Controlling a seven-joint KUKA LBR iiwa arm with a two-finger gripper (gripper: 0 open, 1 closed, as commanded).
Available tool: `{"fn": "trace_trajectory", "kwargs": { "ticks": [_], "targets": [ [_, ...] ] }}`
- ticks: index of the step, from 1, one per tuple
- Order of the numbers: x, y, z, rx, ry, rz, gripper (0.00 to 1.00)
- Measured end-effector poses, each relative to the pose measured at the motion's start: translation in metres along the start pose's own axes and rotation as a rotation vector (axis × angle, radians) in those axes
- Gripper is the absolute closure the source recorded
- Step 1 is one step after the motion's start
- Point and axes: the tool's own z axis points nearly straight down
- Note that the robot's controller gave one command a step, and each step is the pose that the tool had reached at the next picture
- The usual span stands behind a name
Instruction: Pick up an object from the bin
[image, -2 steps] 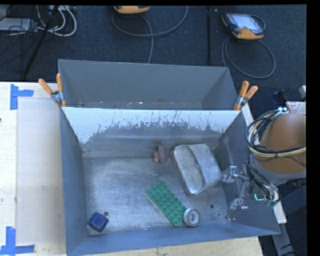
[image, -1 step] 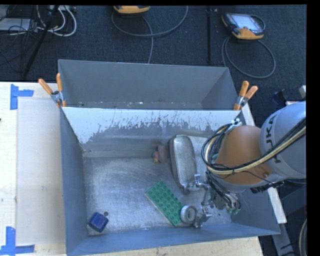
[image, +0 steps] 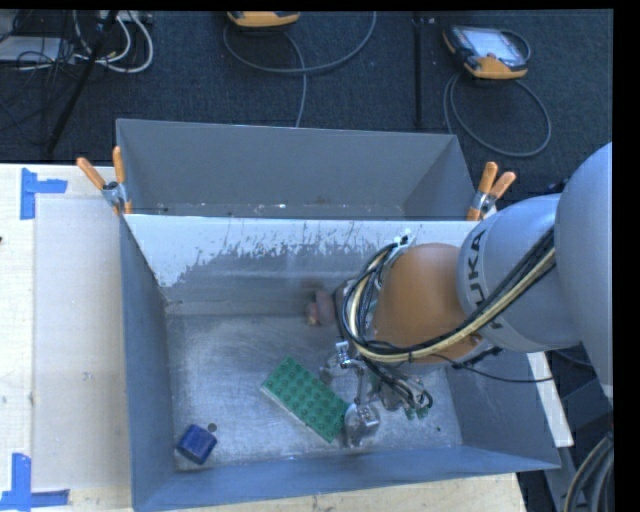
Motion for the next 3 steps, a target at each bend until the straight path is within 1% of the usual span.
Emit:
{"fn": "trace_trajectory", "kwargs": {
  "ticks": [1, 2, 3],
  "targets": [
    [0.002, -0.001, 0.000, -0.001, 0.010, -0.001, 1.00],
    [0.001, -0.001, 0.000, 0.000, 0.002, -0.002, 0.00],
    [0.007, 0.086, -0.002, 0.000, -0.015, -0.048, 0.00]
  ]
}}
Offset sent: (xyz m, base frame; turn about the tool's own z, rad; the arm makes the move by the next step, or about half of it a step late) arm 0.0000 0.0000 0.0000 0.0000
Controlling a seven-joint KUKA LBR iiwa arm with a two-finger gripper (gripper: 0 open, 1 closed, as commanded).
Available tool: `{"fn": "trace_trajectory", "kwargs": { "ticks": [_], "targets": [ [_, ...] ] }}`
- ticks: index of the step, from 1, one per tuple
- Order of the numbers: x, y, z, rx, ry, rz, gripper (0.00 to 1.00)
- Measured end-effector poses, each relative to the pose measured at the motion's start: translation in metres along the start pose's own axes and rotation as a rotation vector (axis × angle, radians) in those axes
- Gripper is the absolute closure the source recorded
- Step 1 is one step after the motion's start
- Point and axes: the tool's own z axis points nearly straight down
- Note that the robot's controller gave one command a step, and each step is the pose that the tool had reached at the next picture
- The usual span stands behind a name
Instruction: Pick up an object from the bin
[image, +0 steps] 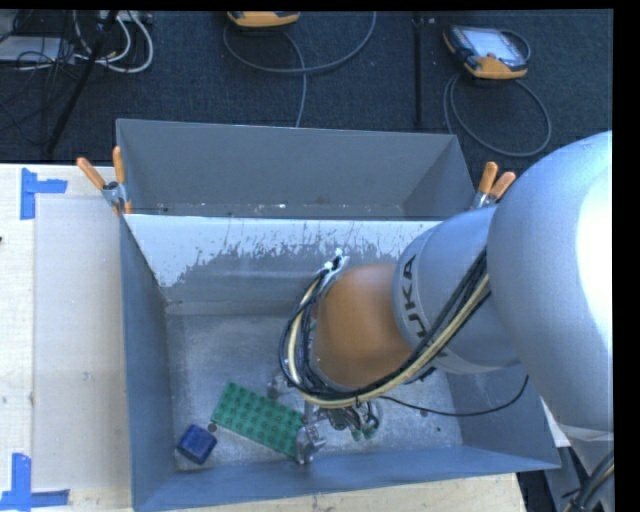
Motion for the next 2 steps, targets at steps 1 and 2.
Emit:
{"fn": "trace_trajectory", "kwargs": {
  "ticks": [1, 2],
  "targets": [
    [0.0052, -0.0009, 0.0015, -0.001, 0.022, 0.000, 1.00],
    [0.0001, -0.0013, 0.0003, 0.000, -0.001, 0.001, 0.00]
  ]
}}
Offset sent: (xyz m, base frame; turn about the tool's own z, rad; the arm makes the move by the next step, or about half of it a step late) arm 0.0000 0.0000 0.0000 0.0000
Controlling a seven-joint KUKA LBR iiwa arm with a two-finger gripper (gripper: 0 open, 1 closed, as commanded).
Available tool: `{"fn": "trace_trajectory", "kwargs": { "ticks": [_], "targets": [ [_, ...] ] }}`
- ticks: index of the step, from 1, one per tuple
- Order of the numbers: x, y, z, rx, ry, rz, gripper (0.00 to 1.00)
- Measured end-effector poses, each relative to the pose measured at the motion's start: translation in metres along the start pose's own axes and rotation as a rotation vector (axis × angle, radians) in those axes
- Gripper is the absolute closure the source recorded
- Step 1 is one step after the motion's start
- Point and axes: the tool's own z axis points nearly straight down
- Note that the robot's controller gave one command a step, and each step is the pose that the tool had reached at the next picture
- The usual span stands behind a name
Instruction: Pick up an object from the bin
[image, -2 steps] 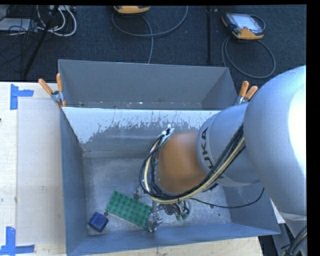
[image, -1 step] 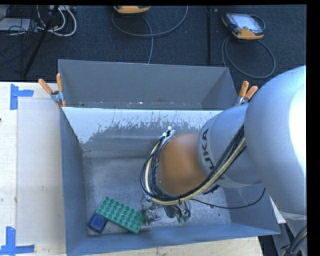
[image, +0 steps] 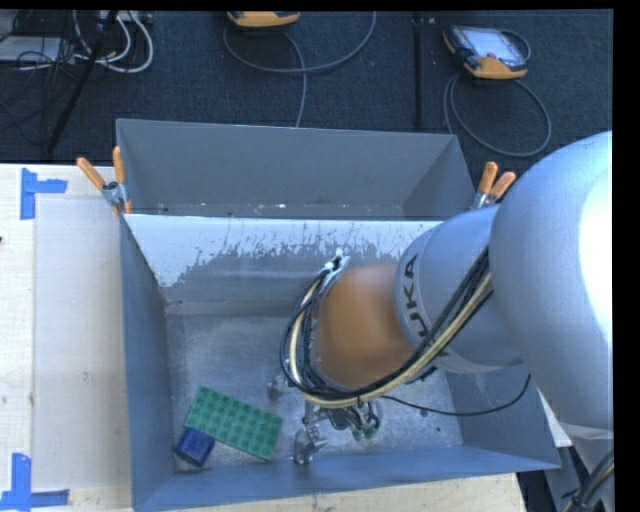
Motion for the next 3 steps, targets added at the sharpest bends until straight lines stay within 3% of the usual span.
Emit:
{"fn": "trace_trajectory", "kwargs": {
  "ticks": [1, 2, 3],
  "targets": [
    [-0.024, 0.073, 0.002, -0.001, 0.011, -0.189, 0.00],
    [-0.023, 0.073, 0.002, -0.001, 0.016, -0.191, 1.00],
    [-0.047, 0.120, 0.002, -0.002, 0.016, -0.396, 1.00]
  ]
}}
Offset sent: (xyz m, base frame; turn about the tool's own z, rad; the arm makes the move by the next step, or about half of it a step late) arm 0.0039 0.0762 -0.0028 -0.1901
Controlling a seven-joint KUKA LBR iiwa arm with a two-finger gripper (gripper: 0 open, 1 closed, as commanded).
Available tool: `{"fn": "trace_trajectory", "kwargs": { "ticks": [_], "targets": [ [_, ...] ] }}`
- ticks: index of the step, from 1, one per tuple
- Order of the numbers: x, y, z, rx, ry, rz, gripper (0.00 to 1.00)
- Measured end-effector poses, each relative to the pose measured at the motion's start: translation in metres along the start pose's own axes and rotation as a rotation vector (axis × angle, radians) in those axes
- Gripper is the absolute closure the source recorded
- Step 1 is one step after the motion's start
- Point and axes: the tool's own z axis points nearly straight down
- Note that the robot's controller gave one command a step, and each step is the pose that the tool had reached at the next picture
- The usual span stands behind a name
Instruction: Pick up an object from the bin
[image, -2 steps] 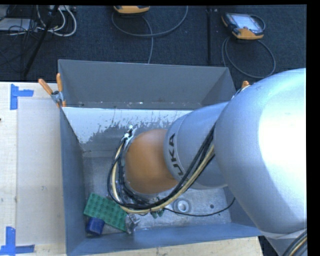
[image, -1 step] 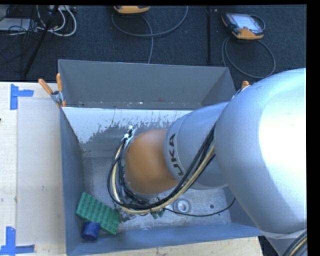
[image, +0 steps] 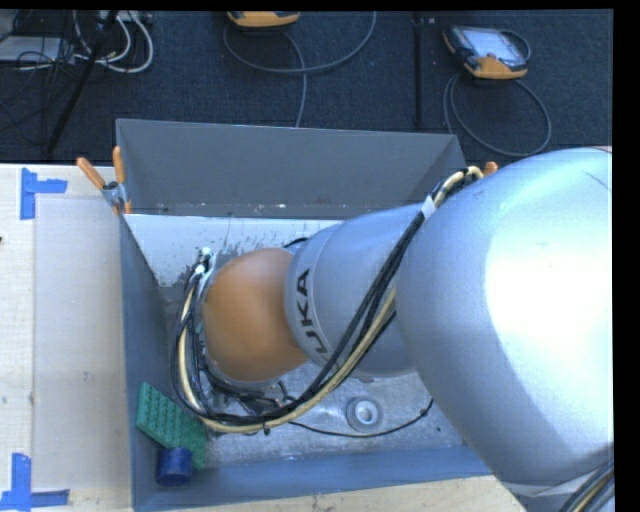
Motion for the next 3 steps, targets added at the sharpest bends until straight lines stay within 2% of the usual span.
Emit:
{"fn": "trace_trajectory", "kwargs": {
  "ticks": [1, 2, 3],
  "targets": [
    [-0.069, -0.098, -0.028, -0.001, -0.003, -0.423, 1.00],
    [-0.068, -0.097, -0.027, -0.003, -0.001, -0.420, 0.00],
    [-0.010, -0.058, -0.063, -0.005, 0.002, -0.629, 0.00]
  ]
}}
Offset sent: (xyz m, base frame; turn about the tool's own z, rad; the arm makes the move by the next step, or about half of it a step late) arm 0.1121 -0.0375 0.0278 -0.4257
